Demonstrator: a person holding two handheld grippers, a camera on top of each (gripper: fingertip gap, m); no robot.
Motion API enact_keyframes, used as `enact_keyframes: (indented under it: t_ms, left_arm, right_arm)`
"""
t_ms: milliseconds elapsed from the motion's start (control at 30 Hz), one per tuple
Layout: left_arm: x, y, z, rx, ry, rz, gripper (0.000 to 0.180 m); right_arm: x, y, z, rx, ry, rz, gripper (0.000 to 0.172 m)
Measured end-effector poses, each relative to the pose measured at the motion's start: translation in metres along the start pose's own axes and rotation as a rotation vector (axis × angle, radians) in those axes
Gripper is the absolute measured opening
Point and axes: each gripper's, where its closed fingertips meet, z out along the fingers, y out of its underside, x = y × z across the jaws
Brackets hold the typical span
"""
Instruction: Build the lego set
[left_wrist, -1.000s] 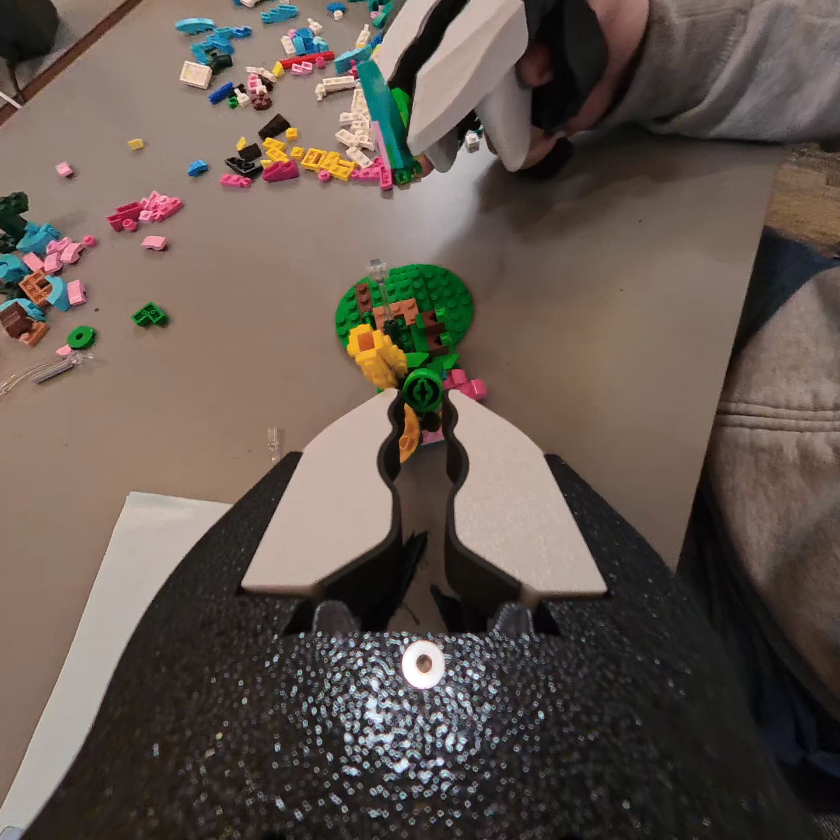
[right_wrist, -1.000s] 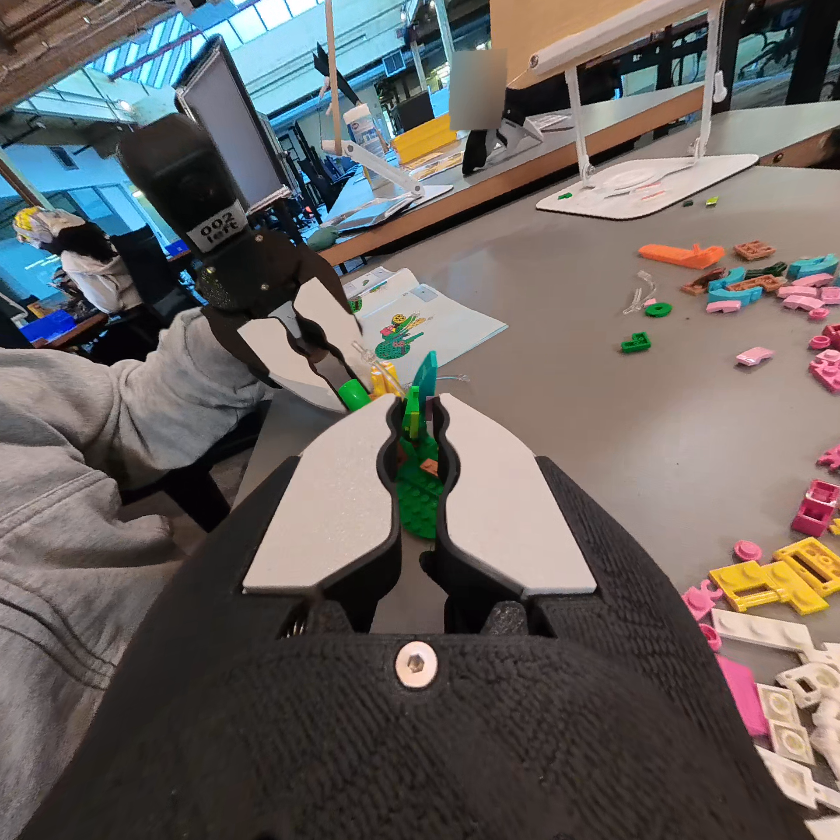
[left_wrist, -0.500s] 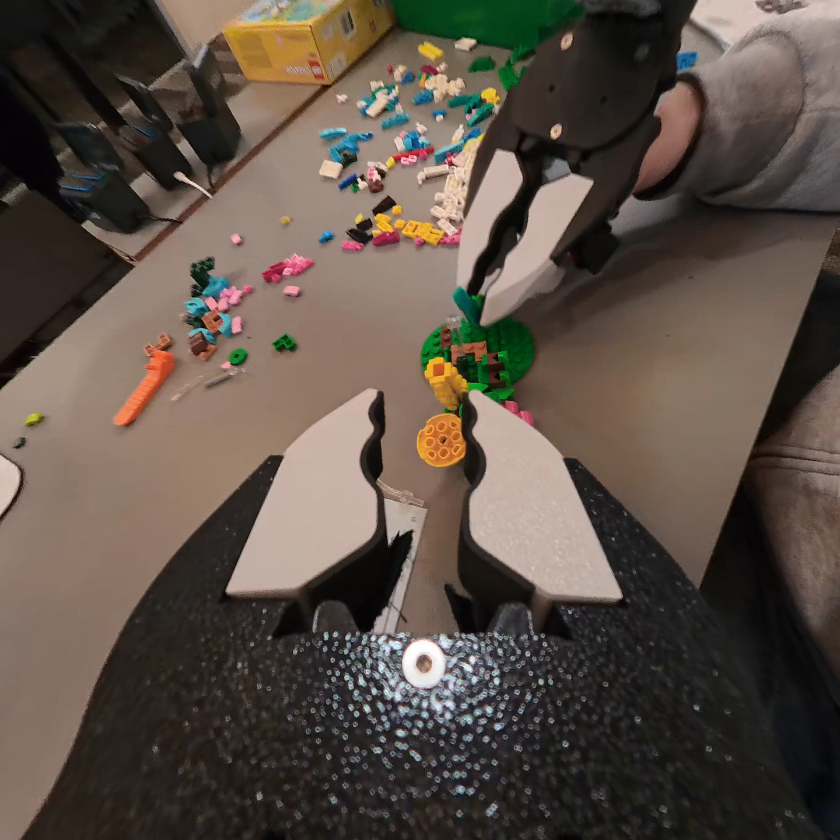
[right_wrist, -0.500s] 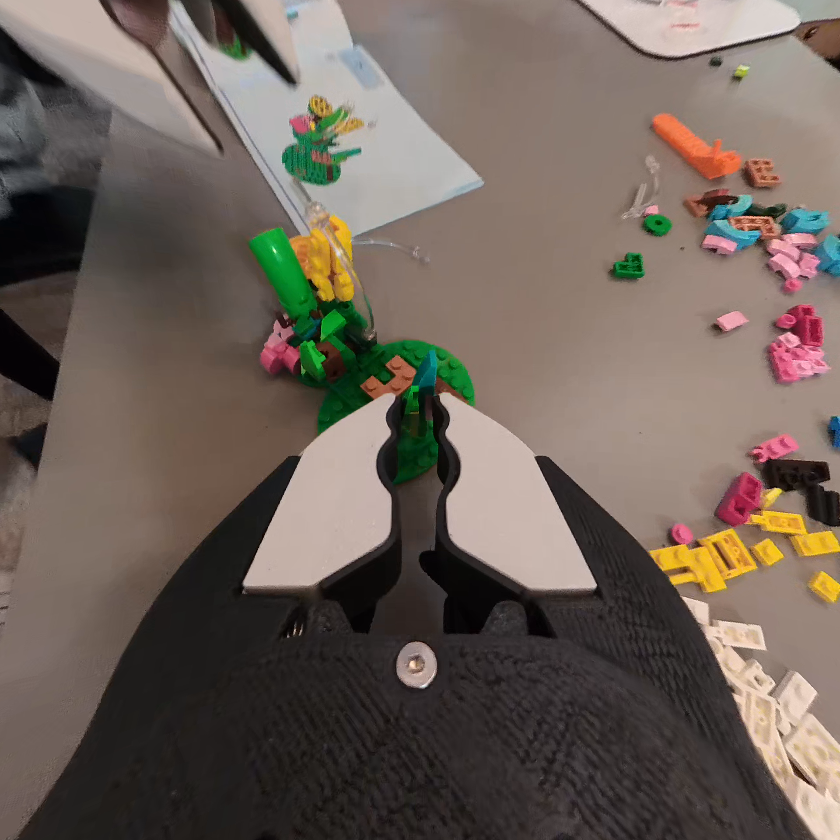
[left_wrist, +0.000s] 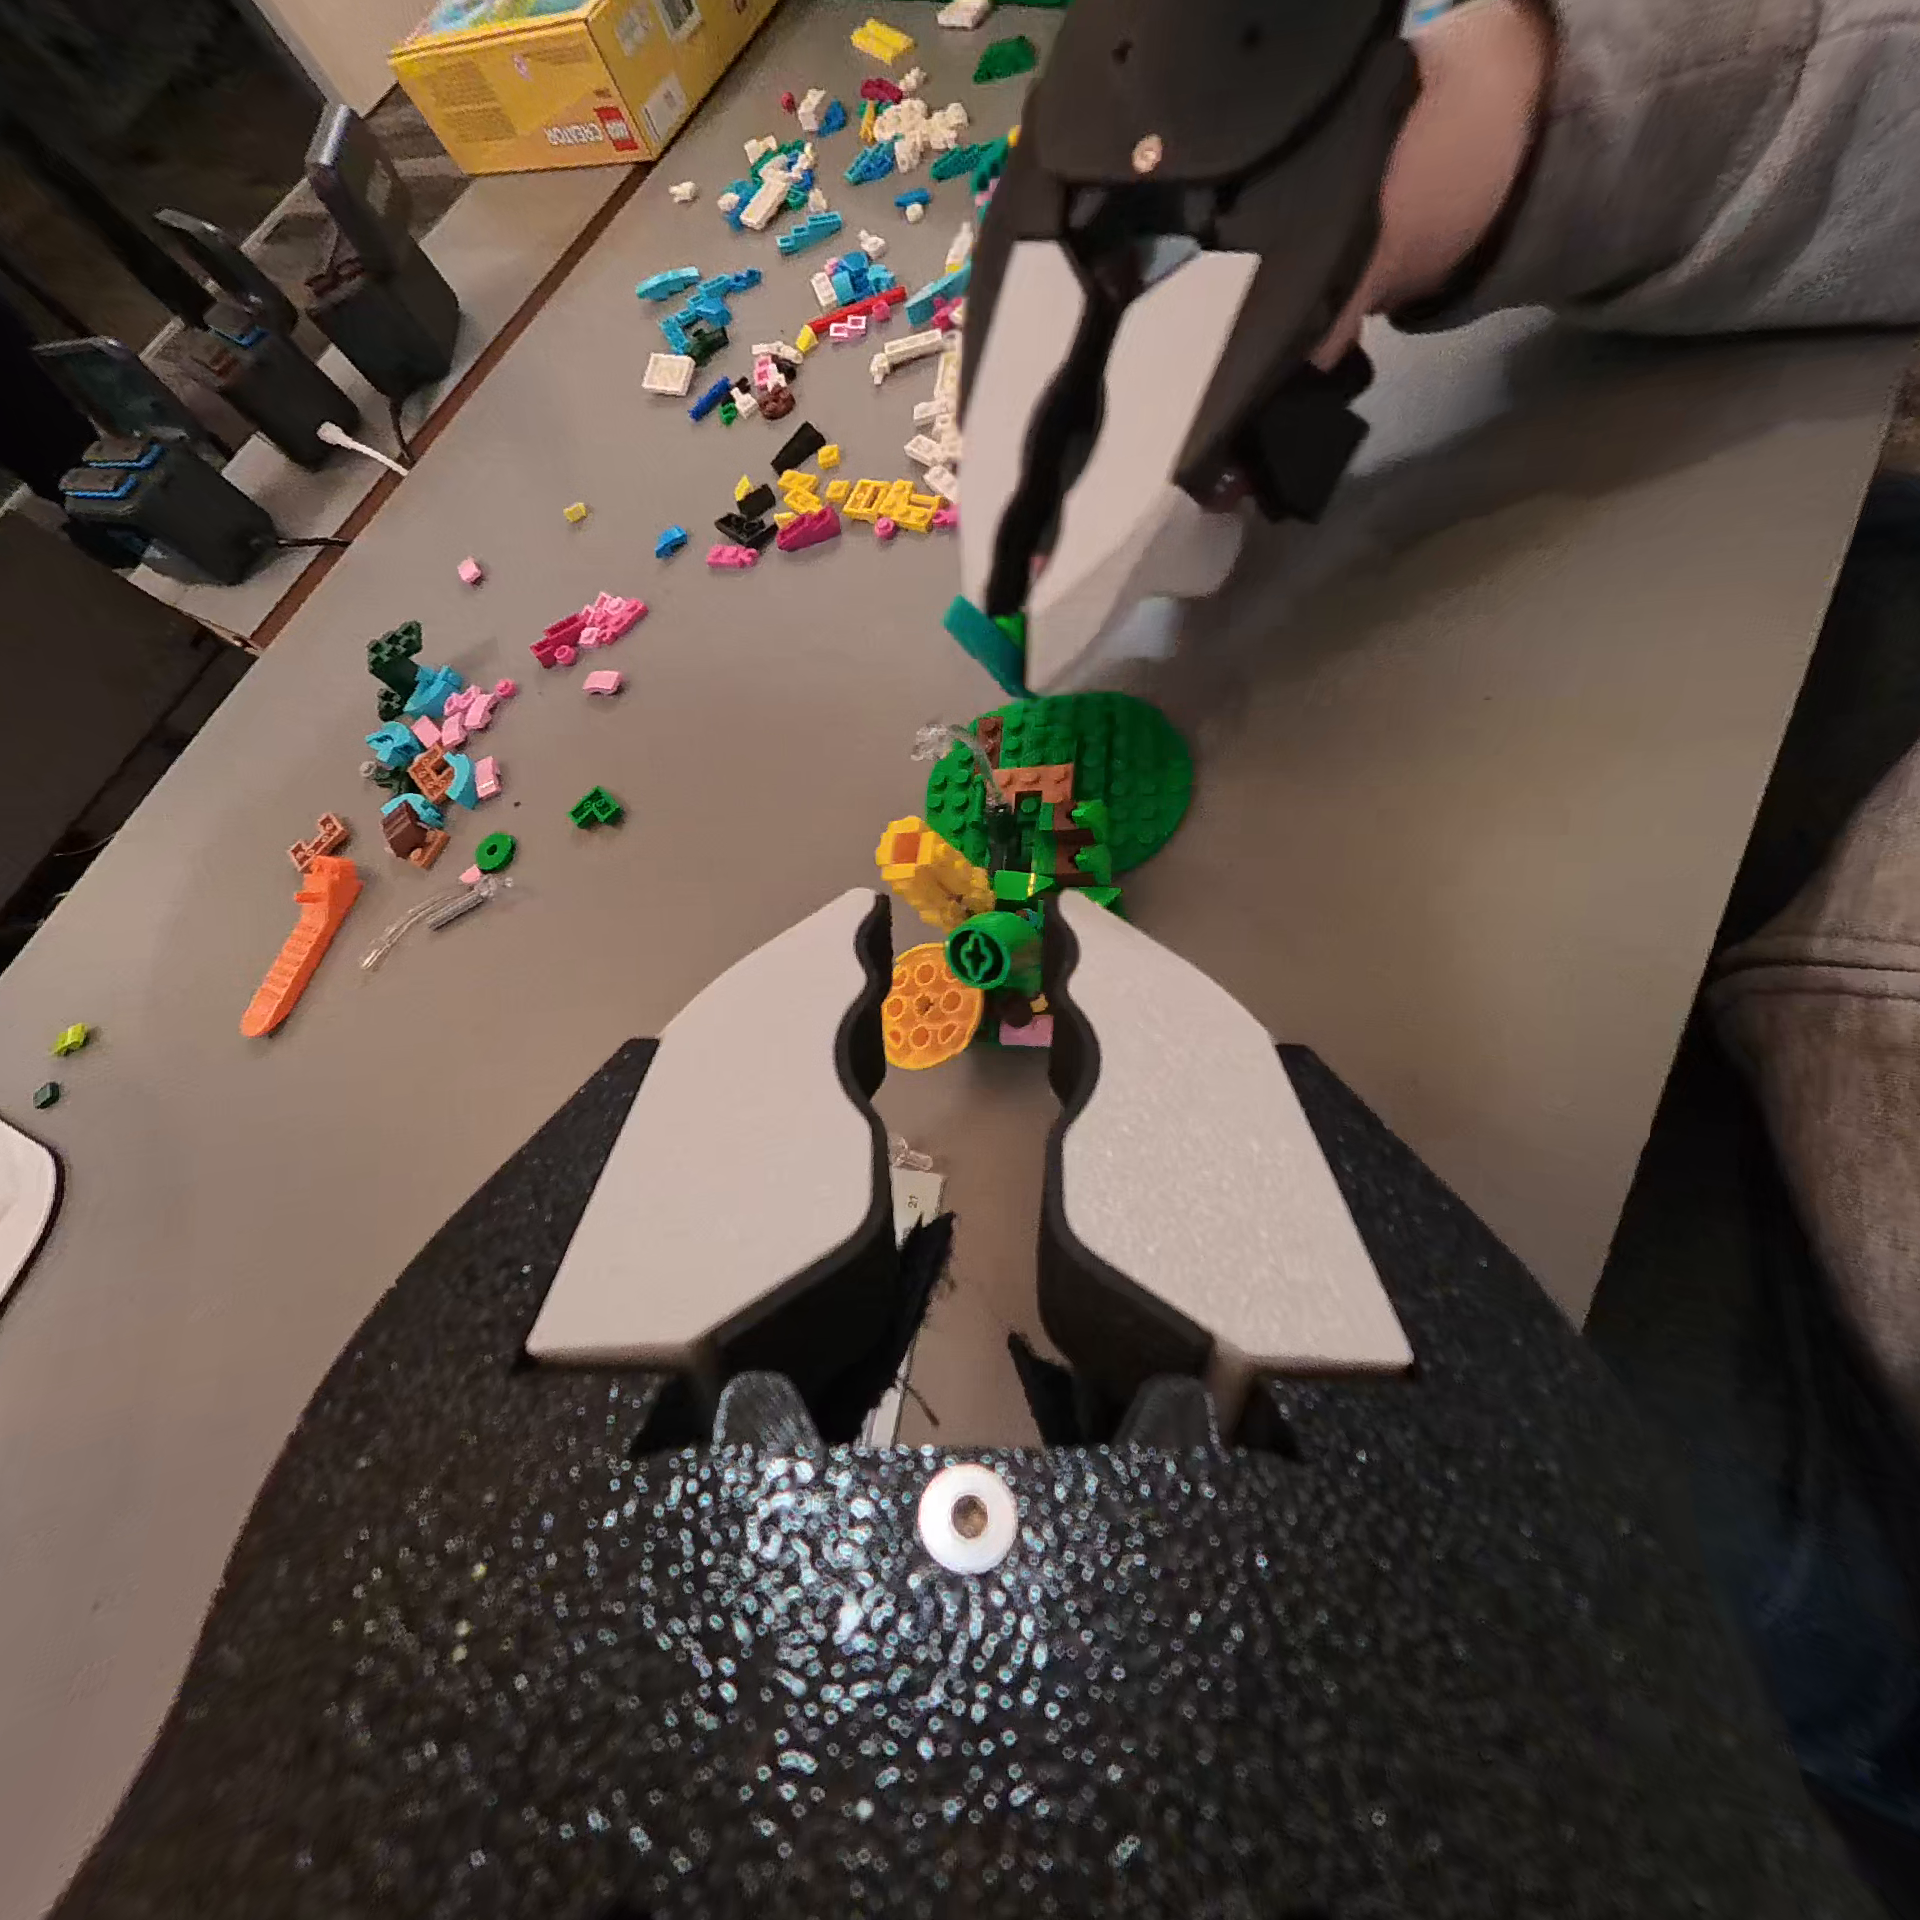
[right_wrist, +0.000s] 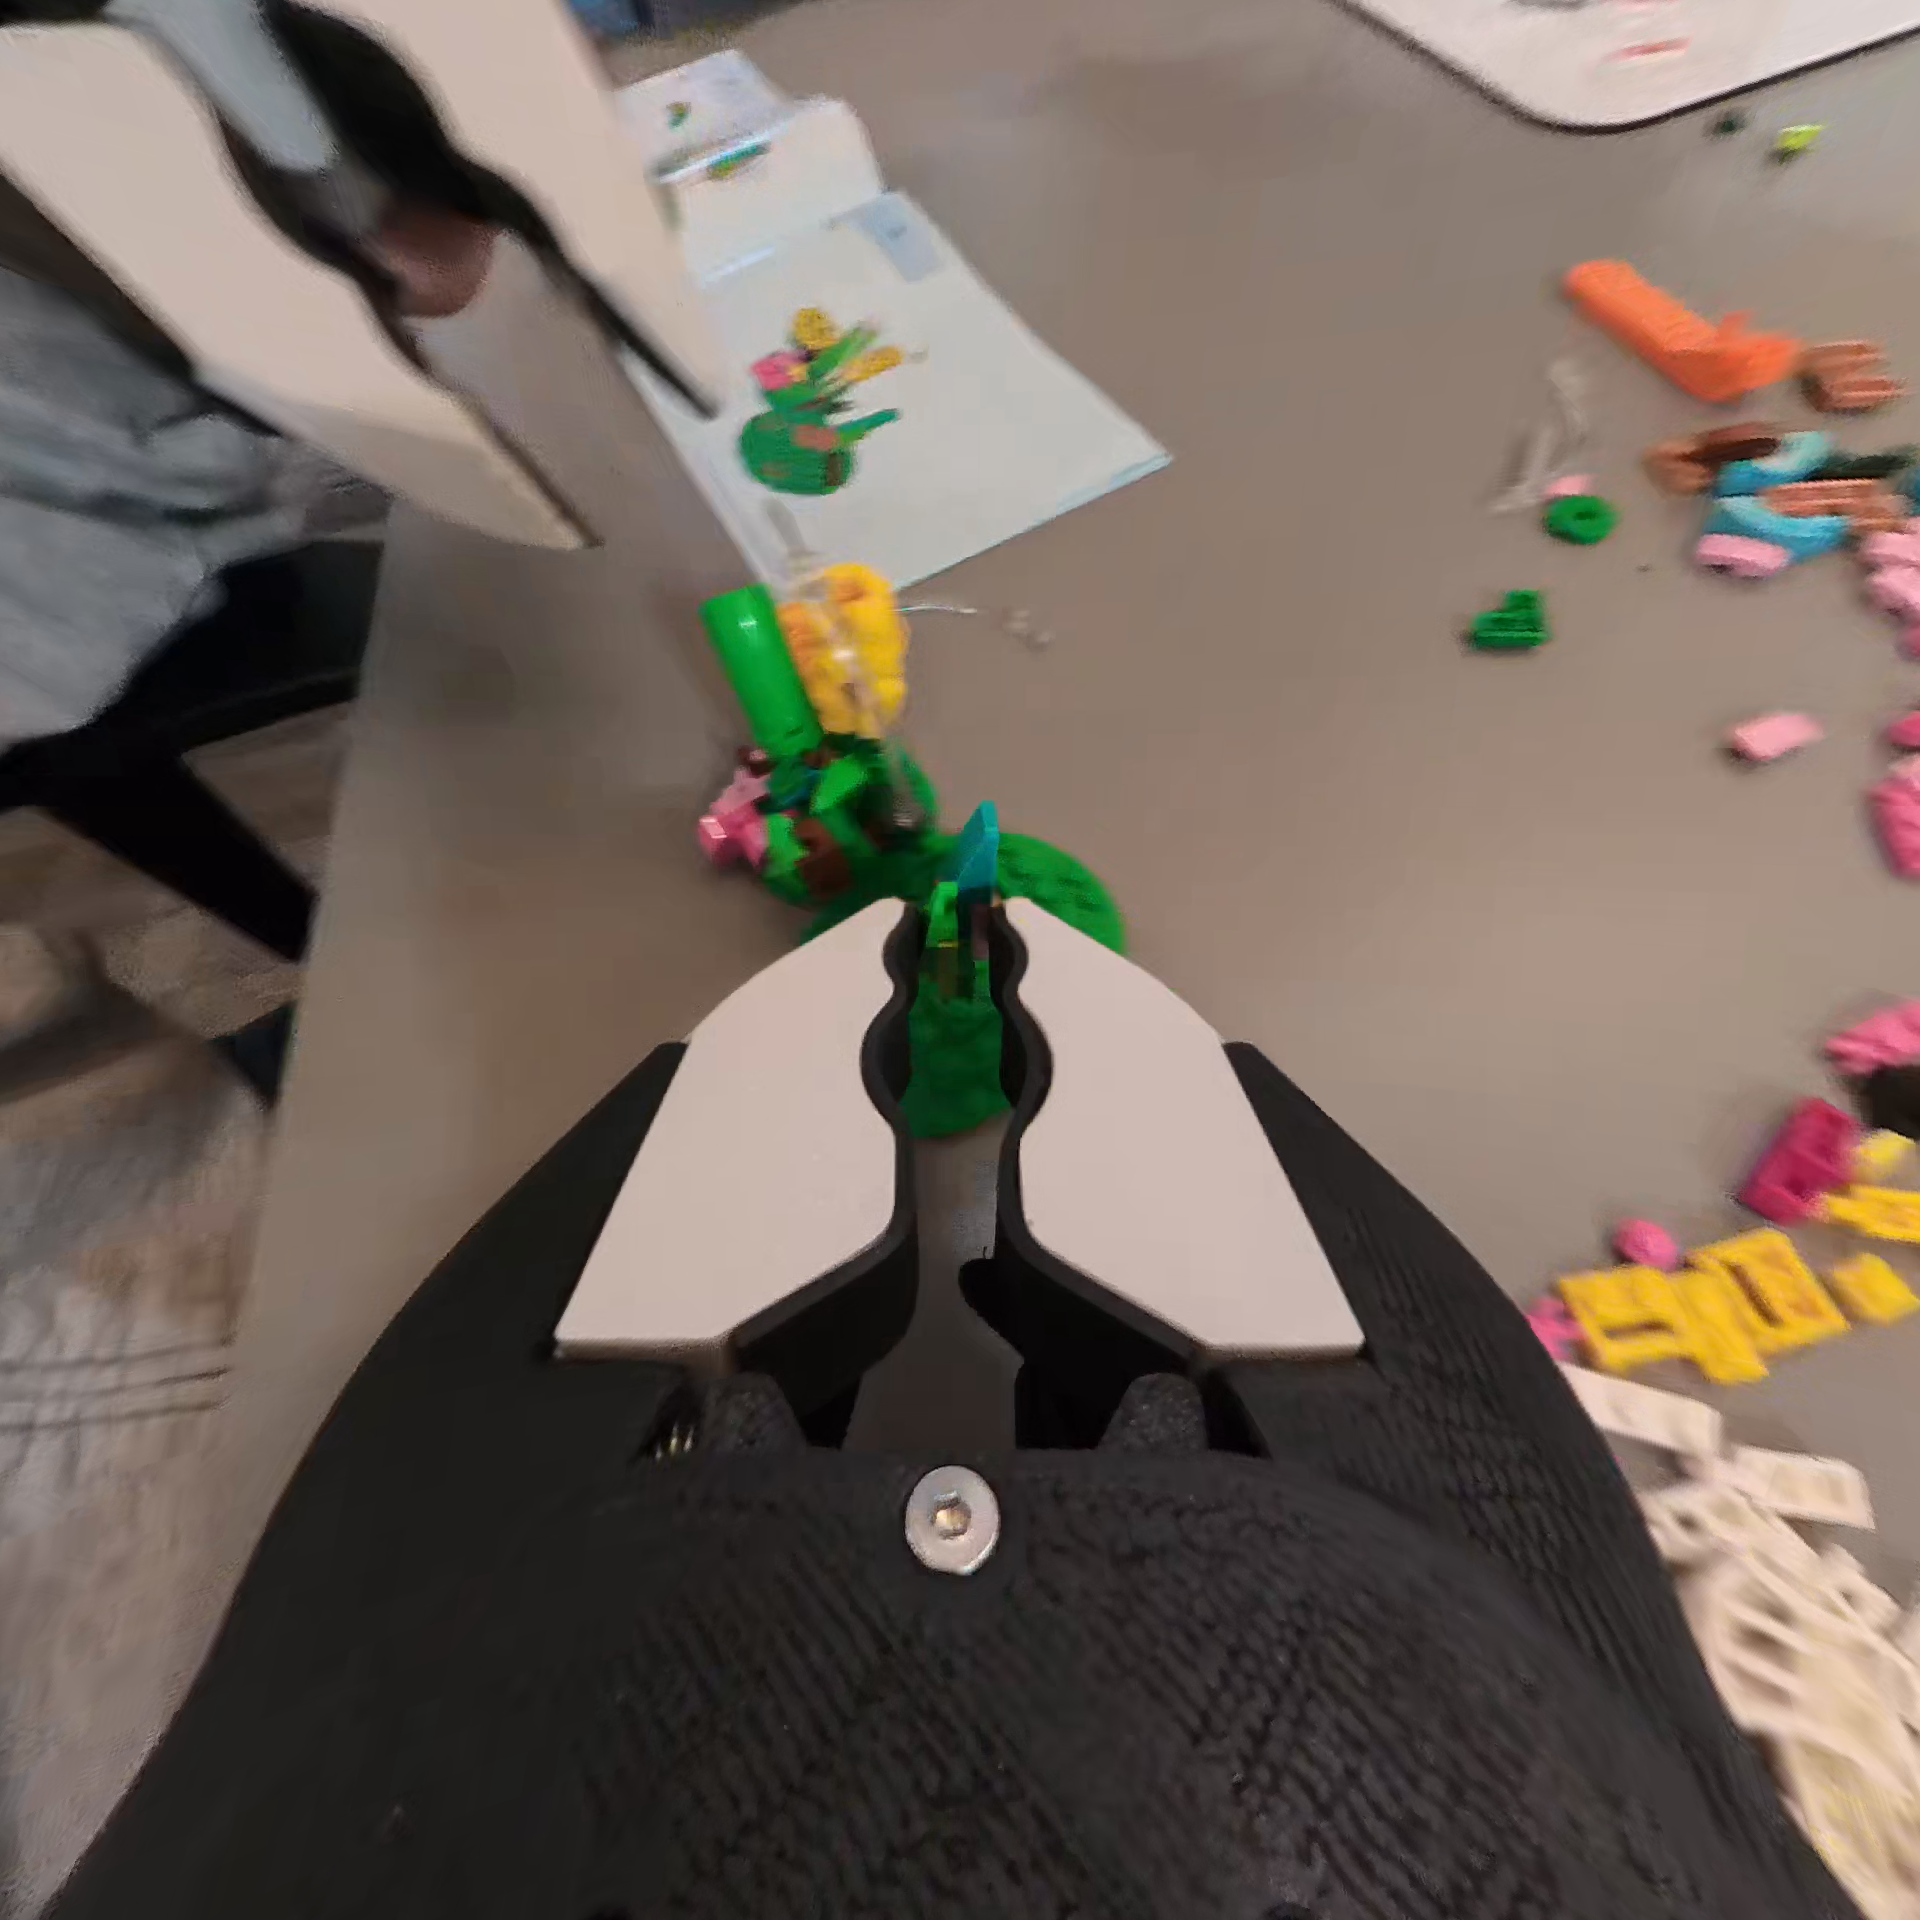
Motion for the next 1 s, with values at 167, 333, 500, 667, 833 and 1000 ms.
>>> enact_keyframes:
  t_ms: [167, 333, 500, 667, 833, 1000]
  left_arm:
    - [0.004, -0.002, 0.001, 0.003, 0.017, 0.009, 0.028]
    - [0.016, -0.008, 0.000, 0.010, 0.012, 0.015, 0.031]
    - [0.034, -0.003, -0.014, 0.009, -0.094, 0.055, 0.039]
    - [0.069, 0.011, -0.030, 0.050, -0.051, -0.016, 0.044]
    - [0.092, 0.026, -0.039, 0.046, -0.029, -0.046, 0.048]
    - [0.117, 0.043, -0.036, -0.013, -0.051, 0.084, 0.052]
  right_arm:
    - [0.023, 0.006, 0.001, -0.043, 0.103, -0.050, 0.011]
    - [0.031, 0.005, 0.016, -0.103, 0.080, -0.082, 0.011]
    - [0.025, 0.007, 0.031, -0.165, -0.012, -0.072, 0.011]
    - [0.000, 0.010, 0.032, -0.204, -0.071, -0.112, 0.011]
    - [-0.037, 0.011, 0.036, -0.192, -0.116, -0.132, 0.011]
    - [-0.072, 0.011, 0.043, -0.174, -0.143, -0.169, 0.011]
